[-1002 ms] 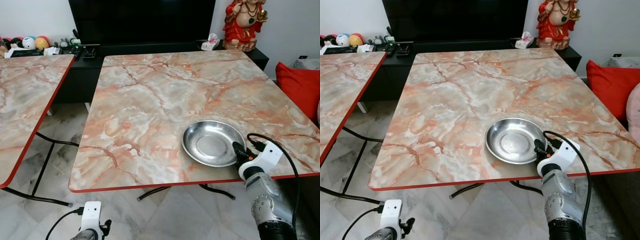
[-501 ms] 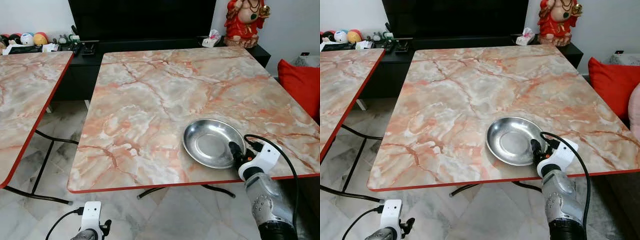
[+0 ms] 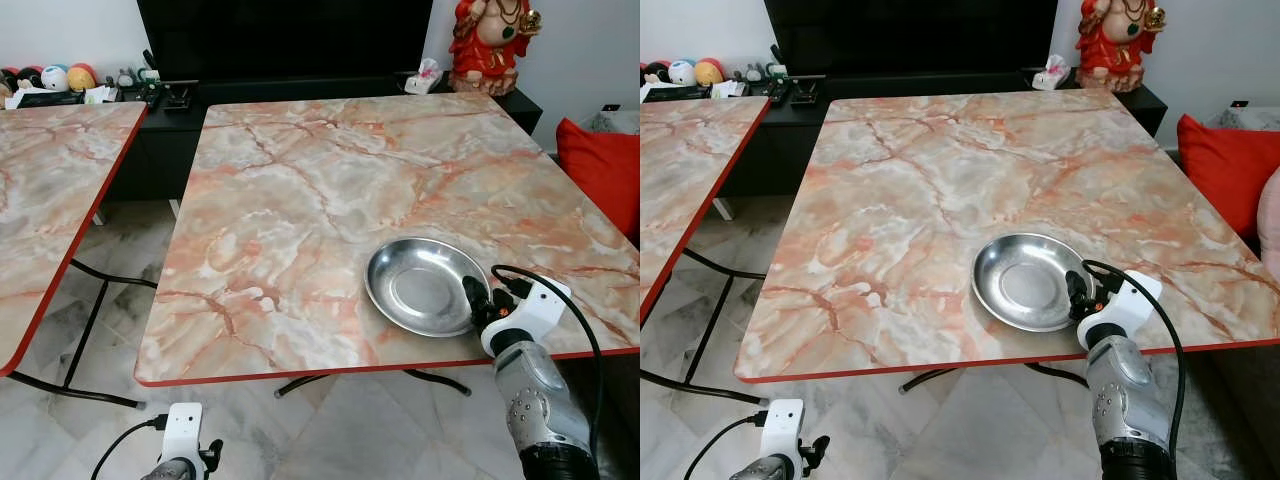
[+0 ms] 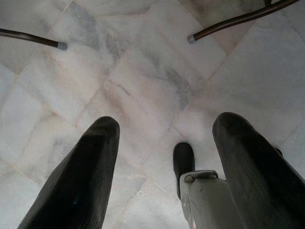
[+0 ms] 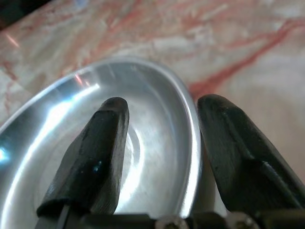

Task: Setting the table

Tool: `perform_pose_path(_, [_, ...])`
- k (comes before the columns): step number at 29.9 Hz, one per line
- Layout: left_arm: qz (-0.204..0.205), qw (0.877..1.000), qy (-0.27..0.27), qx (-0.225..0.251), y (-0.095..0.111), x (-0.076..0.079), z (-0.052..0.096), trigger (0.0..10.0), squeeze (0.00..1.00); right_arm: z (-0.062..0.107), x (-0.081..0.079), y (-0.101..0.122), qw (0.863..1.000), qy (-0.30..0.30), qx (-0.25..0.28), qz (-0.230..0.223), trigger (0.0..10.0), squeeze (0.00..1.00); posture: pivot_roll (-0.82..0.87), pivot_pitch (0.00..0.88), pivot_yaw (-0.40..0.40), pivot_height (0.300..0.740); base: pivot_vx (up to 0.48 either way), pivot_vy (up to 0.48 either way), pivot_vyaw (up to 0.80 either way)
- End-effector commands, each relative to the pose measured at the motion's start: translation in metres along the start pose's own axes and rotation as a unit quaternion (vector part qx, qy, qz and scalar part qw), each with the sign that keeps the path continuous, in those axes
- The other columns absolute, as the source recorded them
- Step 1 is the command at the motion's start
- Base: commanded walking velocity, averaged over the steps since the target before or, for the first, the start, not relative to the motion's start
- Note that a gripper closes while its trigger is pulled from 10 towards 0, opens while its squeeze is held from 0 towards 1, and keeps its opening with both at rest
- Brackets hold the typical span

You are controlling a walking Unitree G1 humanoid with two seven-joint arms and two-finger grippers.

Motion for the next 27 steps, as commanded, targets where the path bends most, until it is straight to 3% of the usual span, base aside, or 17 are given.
perform_pose_path(1, [0.000, 1.000, 0.004, -0.011, -0.007, -0.003, 0.001, 10.0, 0.00, 0.000, -0.005, 0.015, 0.999, 0.009, 0.033, -0.003, 10.0, 0.00, -0.03, 0.016, 0.011, 0.740, 0.000, 0.000, 0.00])
perform_pose_path(5, [0.000, 1.000, 0.005, -0.010, -0.006, -0.004, 0.001, 10.0, 0.00, 0.001, -0.006, 0.028, 0.997, 0.007, 0.073, 0.014, 10.0, 0.00, -0.03, 0.016, 0.012, 0.740, 0.000, 0.000, 0.00])
perform_pose_path(7, [-0.001, 1.000, 0.006, -0.008, -0.006, -0.004, 0.001, 10.0, 0.00, 0.006, -0.008, 0.046, 0.990, -0.008, 0.135, 0.031, 10.0, 0.00, -0.04, 0.014, 0.013, 0.740, 0.000, 0.000, 0.00])
perform_pose_path(9, [-0.002, 1.000, 0.006, -0.007, -0.005, -0.004, 0.001, 10.0, 0.00, 0.008, -0.010, 0.052, 0.987, -0.011, 0.155, 0.035, 10.0, 0.00, -0.04, 0.014, 0.013, 0.740, 0.000, 0.000, 0.00])
perform_pose_path(11, [-0.001, 1.000, 0.007, -0.005, -0.004, -0.005, 0.001, 10.0, 0.00, 0.014, -0.023, 0.055, 0.981, 0.010, 0.180, 0.064, 10.0, 0.00, -0.04, 0.015, 0.013, 0.740, 0.000, 0.000, 0.00])
perform_pose_path(18, [0.001, 1.000, 0.009, -0.001, -0.004, -0.006, 0.001, 10.0, 0.00, 0.024, -0.039, 0.060, 0.970, 0.027, 0.223, 0.088, 10.0, 0.00, -0.04, 0.013, 0.010, 0.740, 0.000, 0.000, 0.00])
perform_pose_path(27, [0.000, 1.000, 0.011, 0.000, -0.003, -0.008, 0.001, 10.0, 0.00, 0.030, -0.045, 0.040, 0.969, 0.040, 0.210, 0.121, 10.0, 0.00, -0.04, 0.000, 0.004, 0.740, 0.000, 0.000, 0.00])
Point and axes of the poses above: a point about 5 cm out from each wrist's last joint towards the gripper, its own z axis pointing back from the gripper into the wrist, its own y axis along the axis of the wrist's last joint, x = y × z, the point moved 4 cm from there along -z, pointing out of the wrist towards the gripper, and after that the axes turned 4 degrees about z, right-handed, at the moved point
